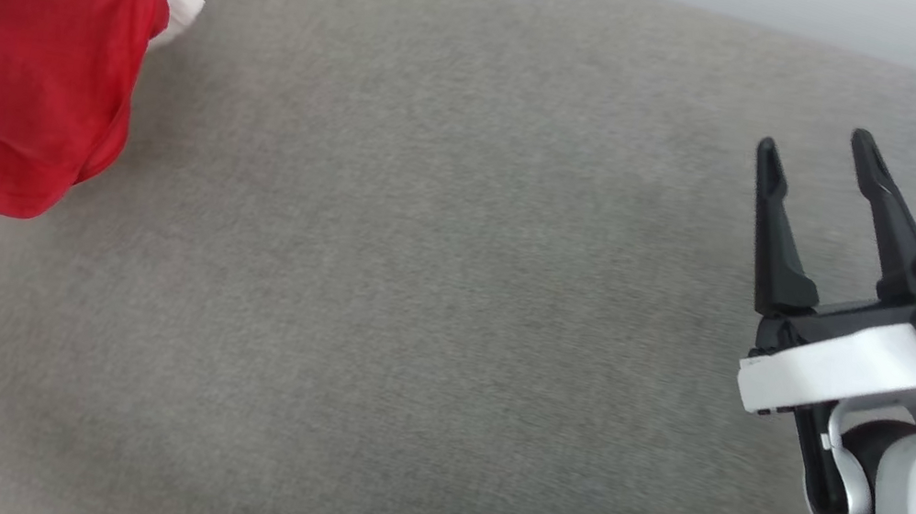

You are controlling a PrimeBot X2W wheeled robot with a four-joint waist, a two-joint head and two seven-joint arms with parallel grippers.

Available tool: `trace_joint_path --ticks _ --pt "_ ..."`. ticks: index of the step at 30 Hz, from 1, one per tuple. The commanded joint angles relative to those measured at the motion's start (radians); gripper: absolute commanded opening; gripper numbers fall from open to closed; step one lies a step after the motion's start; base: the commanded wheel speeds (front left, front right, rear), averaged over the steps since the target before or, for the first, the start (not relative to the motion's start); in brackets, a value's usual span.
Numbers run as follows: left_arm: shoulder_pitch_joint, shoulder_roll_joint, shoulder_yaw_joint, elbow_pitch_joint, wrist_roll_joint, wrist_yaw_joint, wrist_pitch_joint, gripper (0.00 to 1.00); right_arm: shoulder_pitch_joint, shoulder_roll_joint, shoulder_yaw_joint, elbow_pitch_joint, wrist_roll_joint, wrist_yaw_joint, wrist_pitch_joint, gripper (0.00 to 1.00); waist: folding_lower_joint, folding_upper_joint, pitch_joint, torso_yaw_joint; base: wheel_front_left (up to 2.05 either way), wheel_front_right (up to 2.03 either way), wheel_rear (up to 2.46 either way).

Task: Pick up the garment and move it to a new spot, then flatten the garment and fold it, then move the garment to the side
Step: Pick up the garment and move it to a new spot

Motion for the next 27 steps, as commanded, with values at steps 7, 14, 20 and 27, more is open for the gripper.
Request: trace_joint_path --ticks 7,14,20,27 --pt "0.058 0.063 0.001 -0.252 -0.014 0.052 0.101 0.0 0.047 0.017 -0.049 0.005 0.015 0.0 -0.037 1.0 0.0 0.0 -0.051 -0.082 0.0 0.0 0.0" --pt "0.108 0.114 -0.004 -0.489 -0.034 0.105 0.206 0.0 0.075 0.028 -0.079 0.004 0.018 0.0 -0.06 1.0 0.0 0.0 -0.065 -0.171 0.0 0.0 0.0" --pt "0.144 0.134 -0.024 -0.636 -0.041 0.133 0.275 0.0 0.086 0.033 -0.088 0.013 0.026 0.0 -0.08 1.0 0.0 0.0 -0.06 -0.267 0.0 0.0 0.0" --pt "0.191 0.107 -0.099 -0.773 -0.057 0.144 0.36 0.0 0.102 0.036 -0.096 0.031 0.037 0.0 -0.11 1.0 0.0 0.0 -0.045 -0.365 0.0 0.0 0.0"
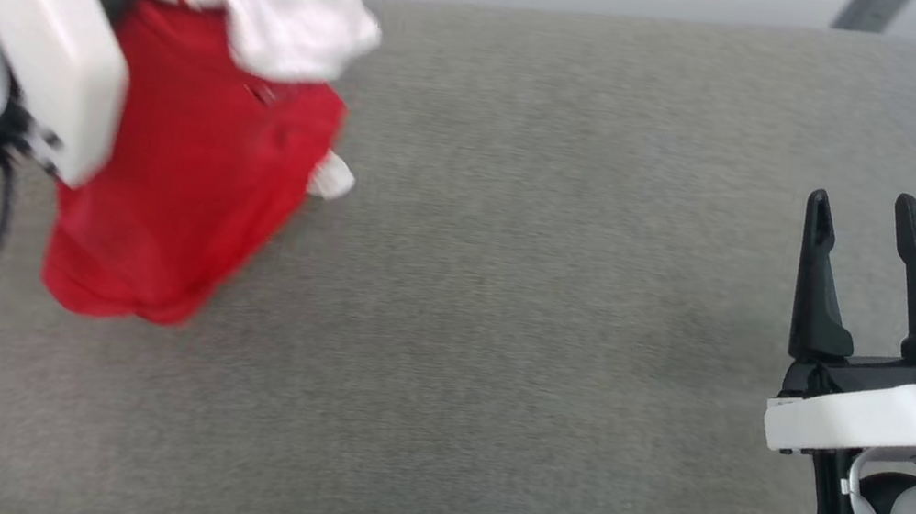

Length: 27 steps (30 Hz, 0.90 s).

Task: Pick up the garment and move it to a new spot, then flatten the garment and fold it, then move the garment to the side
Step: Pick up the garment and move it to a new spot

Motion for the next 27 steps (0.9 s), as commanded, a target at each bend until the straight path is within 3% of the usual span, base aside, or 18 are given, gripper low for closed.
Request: trace_joint_path --ticks 1,11,27 --pt "0.025 -0.017 -0.025 -0.031 -0.011 0.005 0.02 0.0 0.017 0.004 0.004 0.008 0.011 0.0 -0.012 1.0 0.0 0.0 0.013 -0.052 0.0 0.0 0.0" --pt "0.121 -0.104 -0.171 -0.009 -0.02 -0.016 0.077 0.0 0.017 0.004 0.044 0.056 0.068 0.0 -0.064 1.0 0.0 0.0 0.058 -0.131 0.0 0.0 0.0" --pt "0.198 -0.211 -0.321 0.378 -0.027 -0.095 0.093 0.0 -0.037 0.004 0.127 0.168 0.13 0.0 -0.153 1.0 0.0 0.0 0.137 -0.229 0.0 0.0 0.0"
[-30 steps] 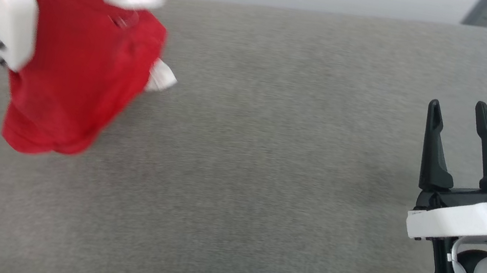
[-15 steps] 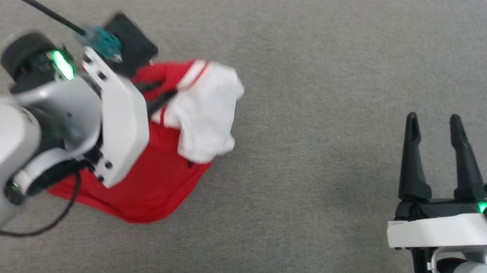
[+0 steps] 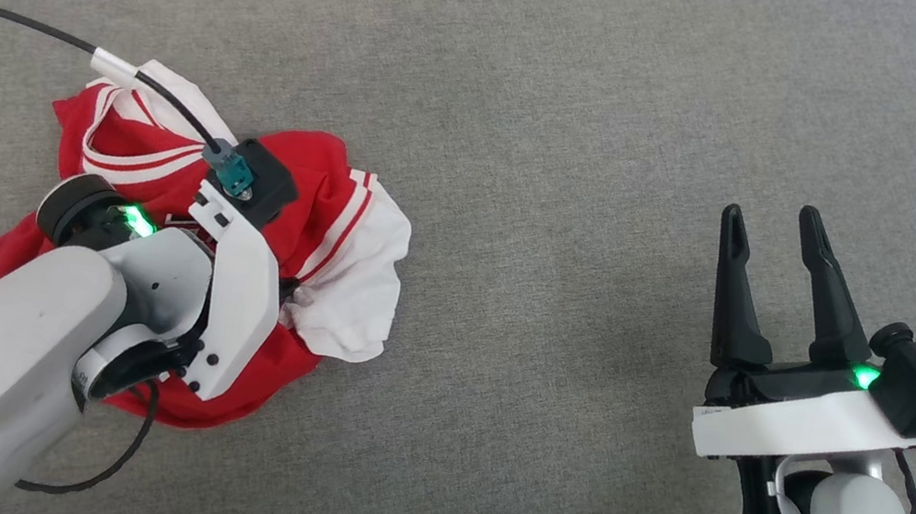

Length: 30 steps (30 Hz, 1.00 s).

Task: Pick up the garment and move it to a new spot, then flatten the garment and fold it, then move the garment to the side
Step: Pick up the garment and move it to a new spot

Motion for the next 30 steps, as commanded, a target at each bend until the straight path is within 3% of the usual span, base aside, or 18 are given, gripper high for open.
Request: trace_joint_path --ticks 1,8,9,10,21,30 --pt "0.022 -0.01 -0.025 0.042 0.009 -0.008 0.003 0.0 -0.015 0.001 0.004 0.008 0.003 0.0 -0.01 1.0 -0.0001 0.0 0.009 -0.008 0.0 0.0 0.0" --pt "0.016 -0.061 -0.072 0.183 0.015 -0.031 -0.019 0.01 -0.034 0.001 0.008 0.034 0.005 0.0 -0.023 1.0 -0.0001 0.0 0.009 0.004 0.0 0.0 0.0" --pt "0.007 -0.067 -0.07 0.187 0.016 -0.033 -0.035 0.69 -0.035 0.001 0.009 0.036 0.005 0.0 -0.024 1.0 -0.0001 0.0 0.006 0.009 0.0 0.0 0.0" --pt "-0.003 -0.071 -0.063 0.188 0.012 -0.036 -0.052 1.0 -0.035 0.001 0.008 0.038 0.003 0.0 -0.024 1.0 -0.0001 0.0 0.002 0.015 0.0 0.0 0.0" --pt "0.002 -0.05 0.014 0.048 0.015 -0.042 -0.319 1.0 -0.005 0.0 -0.017 0.047 -0.038 0.0 -0.021 1.0 -0.0001 0.0 -0.085 0.113 0.0 0.0 0.0" --pt "0.101 -0.003 0.094 -0.02 0.028 0.034 -0.52 1.0 0.04 0.0 -0.037 0.04 -0.066 0.0 0.014 1.0 -0.0001 0.0 -0.168 0.196 0.0 0.0 0.0"
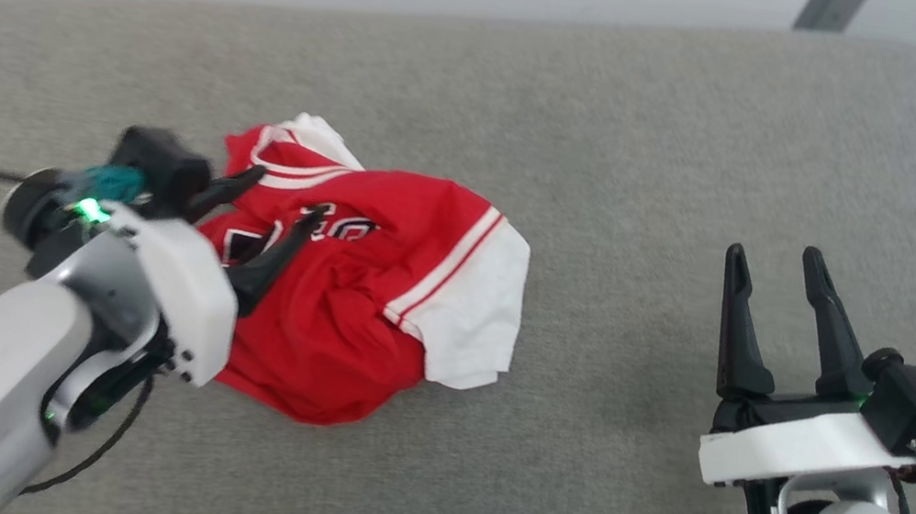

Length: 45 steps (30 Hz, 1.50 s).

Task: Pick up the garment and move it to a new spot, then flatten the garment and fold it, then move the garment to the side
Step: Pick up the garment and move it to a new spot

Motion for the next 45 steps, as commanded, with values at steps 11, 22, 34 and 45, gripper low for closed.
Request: trace_joint_path --ticks 11,22,34,45 --pt "0.224 0.087 0.117 -0.089 0.008 0.146 -0.256 1.0 0.072 0.0 -0.02 -0.032 -0.014 0.0 0.036 1.0 0.0 -0.0001 -0.106 0.096 0.0 0.0 0.0" --pt "0.469 0.097 0.278 -0.188 0.015 0.268 -0.382 1.0 0.112 0.0 -0.022 -0.047 -0.003 0.0 0.049 1.0 0.0 -0.0001 -0.144 0.128 0.0 0.0 0.0" --pt "0.722 -0.106 0.567 -0.239 0.166 0.188 -0.382 1.0 0.136 0.0 -0.029 -0.049 -0.005 0.0 0.051 1.0 0.0 -0.0001 -0.168 0.146 0.0 0.0 0.0" --pt "0.807 -0.305 0.745 -0.201 0.305 0.046 -0.382 1.0 0.16 0.0 -0.053 -0.047 -0.003 0.0 0.042 1.0 0.0 -0.0001 -0.181 0.161 0.0 0.0 0.0"
